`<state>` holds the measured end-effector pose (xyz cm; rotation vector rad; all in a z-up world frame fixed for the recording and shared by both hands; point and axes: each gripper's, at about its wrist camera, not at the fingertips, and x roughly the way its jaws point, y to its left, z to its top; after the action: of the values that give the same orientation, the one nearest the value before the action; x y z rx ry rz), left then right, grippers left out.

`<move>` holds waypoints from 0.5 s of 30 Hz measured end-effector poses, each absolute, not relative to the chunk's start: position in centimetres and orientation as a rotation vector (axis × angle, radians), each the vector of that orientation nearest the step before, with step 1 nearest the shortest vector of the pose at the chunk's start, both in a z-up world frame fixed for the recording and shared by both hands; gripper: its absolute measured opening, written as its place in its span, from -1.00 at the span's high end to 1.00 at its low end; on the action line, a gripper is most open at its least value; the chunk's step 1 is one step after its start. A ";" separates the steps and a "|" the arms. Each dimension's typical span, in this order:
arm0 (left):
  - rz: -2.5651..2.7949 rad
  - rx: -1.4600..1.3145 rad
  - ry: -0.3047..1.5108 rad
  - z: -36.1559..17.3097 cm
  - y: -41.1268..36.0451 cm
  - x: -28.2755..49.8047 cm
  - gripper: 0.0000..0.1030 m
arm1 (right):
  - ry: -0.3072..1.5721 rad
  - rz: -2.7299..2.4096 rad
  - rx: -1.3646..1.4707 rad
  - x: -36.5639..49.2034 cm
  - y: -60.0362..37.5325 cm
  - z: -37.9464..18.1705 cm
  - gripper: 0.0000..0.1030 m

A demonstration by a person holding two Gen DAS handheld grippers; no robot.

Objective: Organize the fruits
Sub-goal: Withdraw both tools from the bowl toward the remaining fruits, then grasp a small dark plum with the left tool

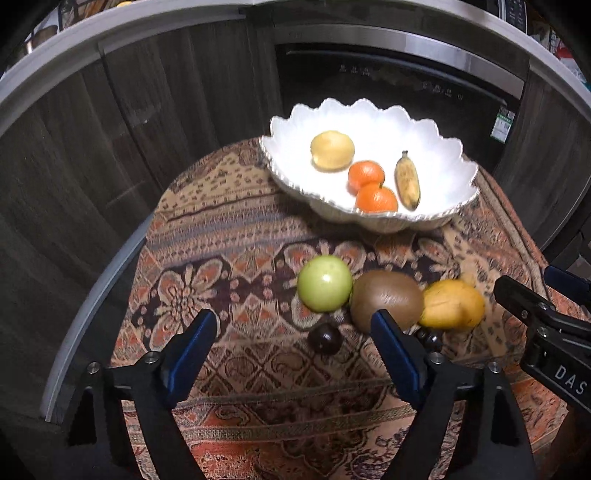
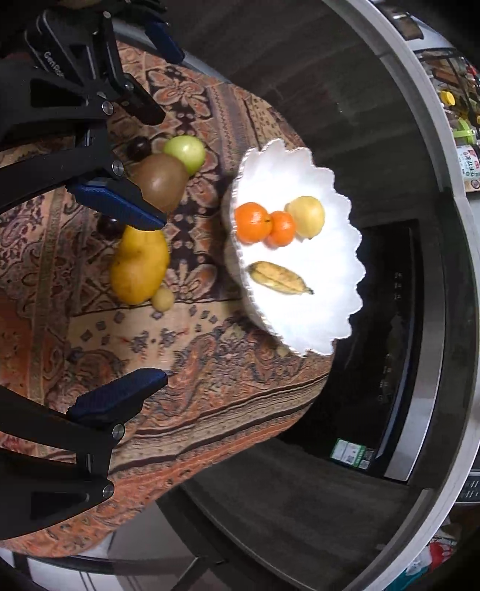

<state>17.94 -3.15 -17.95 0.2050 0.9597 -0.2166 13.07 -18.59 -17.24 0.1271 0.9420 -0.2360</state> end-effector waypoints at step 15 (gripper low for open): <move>-0.252 0.201 1.004 -21.8 -3.6 18.6 -0.25 | 0.986 -0.240 0.130 12.5 -17.8 -20.5 -0.51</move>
<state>18.57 -3.64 -21.82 0.2012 1.0040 -0.2519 12.48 -17.82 -20.53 0.1296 0.9857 -0.2401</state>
